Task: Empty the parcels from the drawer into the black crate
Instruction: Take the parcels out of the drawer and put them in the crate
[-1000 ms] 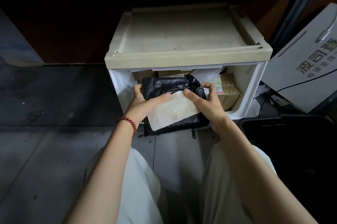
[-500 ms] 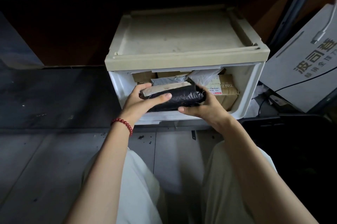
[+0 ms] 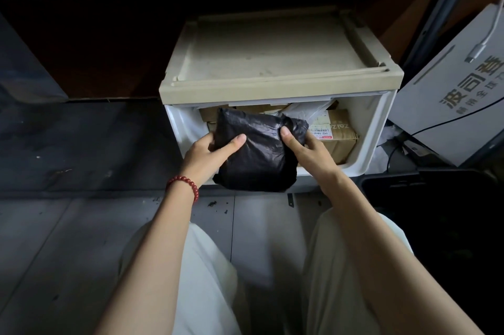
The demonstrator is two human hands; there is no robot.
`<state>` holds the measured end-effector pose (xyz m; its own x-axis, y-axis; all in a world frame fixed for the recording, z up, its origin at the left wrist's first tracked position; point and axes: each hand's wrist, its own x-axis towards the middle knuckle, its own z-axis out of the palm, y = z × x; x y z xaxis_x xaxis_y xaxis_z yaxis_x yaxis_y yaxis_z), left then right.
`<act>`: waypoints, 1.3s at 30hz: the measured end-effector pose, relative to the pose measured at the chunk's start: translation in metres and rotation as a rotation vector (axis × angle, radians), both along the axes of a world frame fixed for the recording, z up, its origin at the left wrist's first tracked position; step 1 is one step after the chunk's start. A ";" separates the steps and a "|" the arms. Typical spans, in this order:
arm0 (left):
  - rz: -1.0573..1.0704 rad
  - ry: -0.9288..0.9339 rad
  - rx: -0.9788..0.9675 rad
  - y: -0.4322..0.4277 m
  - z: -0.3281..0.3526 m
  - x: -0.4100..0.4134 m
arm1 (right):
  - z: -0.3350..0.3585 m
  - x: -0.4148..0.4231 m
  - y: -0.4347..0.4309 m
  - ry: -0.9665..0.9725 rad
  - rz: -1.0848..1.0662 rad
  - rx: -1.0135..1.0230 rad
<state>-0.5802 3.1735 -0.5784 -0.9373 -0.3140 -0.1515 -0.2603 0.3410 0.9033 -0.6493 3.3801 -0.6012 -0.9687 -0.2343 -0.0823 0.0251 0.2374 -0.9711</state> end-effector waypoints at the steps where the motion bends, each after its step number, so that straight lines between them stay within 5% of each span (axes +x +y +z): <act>1: 0.001 -0.007 0.012 0.001 0.000 0.000 | 0.001 0.000 -0.001 -0.038 0.013 -0.041; 9: 0.060 -0.006 0.309 0.024 0.001 -0.010 | -0.002 0.000 -0.011 -0.238 -0.097 -0.265; 22: 0.137 0.036 0.043 0.031 -0.008 -0.023 | -0.001 0.003 -0.012 -0.328 -0.052 -0.262; 25: 0.248 0.060 -0.169 0.041 -0.005 -0.021 | -0.001 0.001 -0.013 -0.216 -0.137 -0.213; 30: 0.294 0.156 -0.253 0.062 0.004 -0.021 | 0.007 0.006 -0.005 -0.072 -0.267 -0.187; 39: 0.065 0.180 -0.329 0.142 0.009 -0.039 | 0.015 0.007 0.090 0.038 -0.480 -0.169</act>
